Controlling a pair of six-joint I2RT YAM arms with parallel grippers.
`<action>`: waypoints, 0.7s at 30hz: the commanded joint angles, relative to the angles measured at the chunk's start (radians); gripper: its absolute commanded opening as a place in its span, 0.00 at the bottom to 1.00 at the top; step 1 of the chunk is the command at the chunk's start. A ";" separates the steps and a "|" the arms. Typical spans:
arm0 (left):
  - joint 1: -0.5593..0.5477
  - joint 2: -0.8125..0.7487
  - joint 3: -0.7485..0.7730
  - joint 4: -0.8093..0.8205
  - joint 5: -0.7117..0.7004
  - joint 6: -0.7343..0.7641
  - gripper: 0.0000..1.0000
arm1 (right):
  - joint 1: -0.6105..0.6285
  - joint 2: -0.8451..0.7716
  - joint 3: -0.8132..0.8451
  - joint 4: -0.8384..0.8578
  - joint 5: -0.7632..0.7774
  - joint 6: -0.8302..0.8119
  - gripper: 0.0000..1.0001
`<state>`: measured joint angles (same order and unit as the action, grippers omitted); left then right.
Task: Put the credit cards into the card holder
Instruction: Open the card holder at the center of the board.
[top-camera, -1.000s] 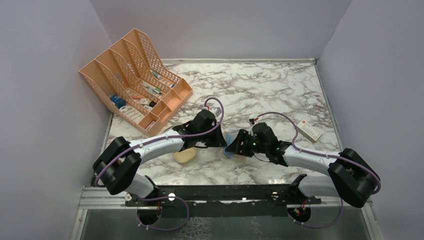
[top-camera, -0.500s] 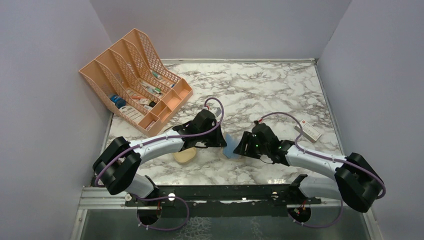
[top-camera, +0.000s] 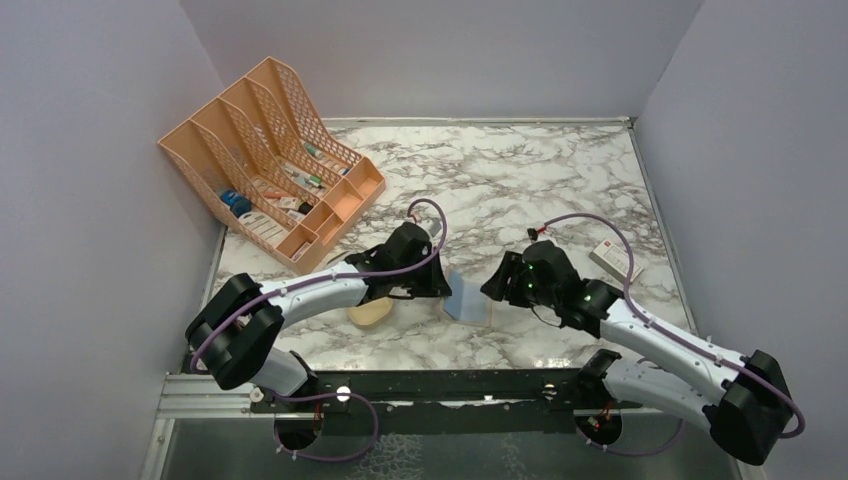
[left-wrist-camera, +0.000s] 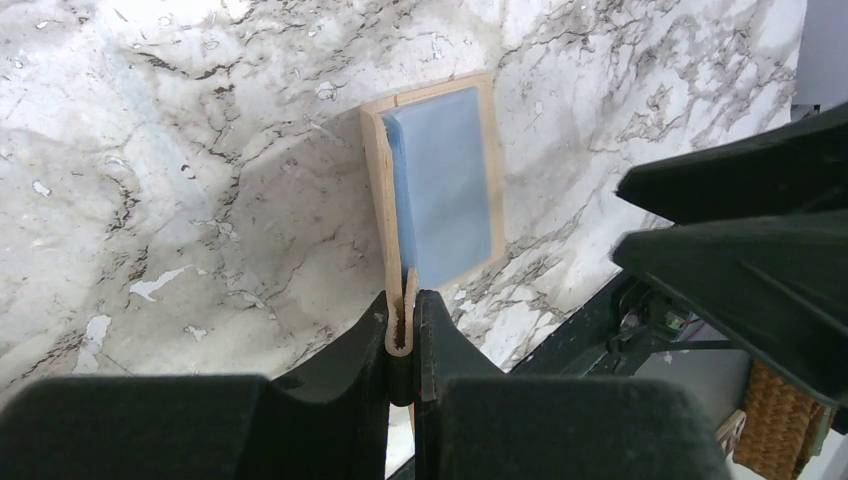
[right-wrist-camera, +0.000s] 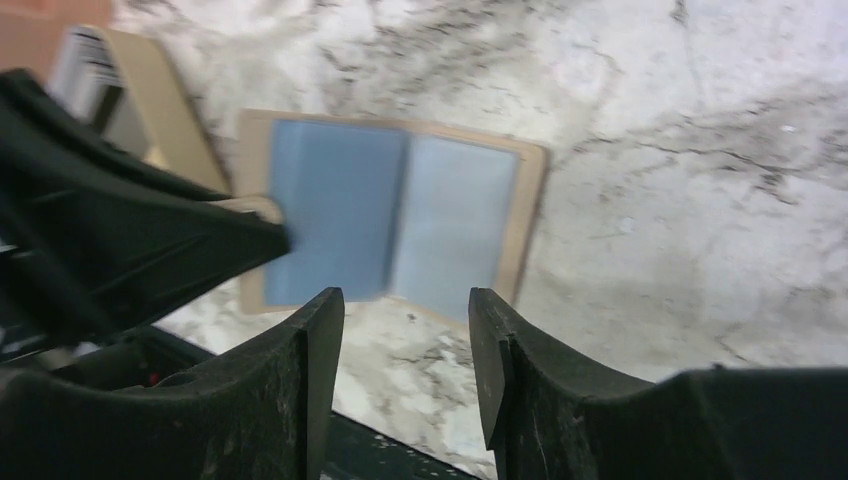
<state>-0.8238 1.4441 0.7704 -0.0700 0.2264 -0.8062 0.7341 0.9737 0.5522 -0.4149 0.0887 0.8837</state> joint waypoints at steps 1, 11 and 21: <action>0.000 -0.004 -0.023 0.071 -0.009 -0.015 0.00 | 0.006 -0.051 -0.041 0.167 -0.088 -0.005 0.46; 0.002 0.006 -0.115 0.313 0.033 -0.120 0.00 | 0.007 0.167 0.022 0.186 -0.077 0.007 0.38; 0.003 0.031 -0.050 0.158 -0.058 -0.069 0.39 | 0.007 0.229 0.020 0.238 -0.090 -0.003 0.40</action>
<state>-0.8238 1.4910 0.6590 0.1875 0.2287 -0.9215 0.7341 1.1774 0.5377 -0.2298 0.0132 0.8886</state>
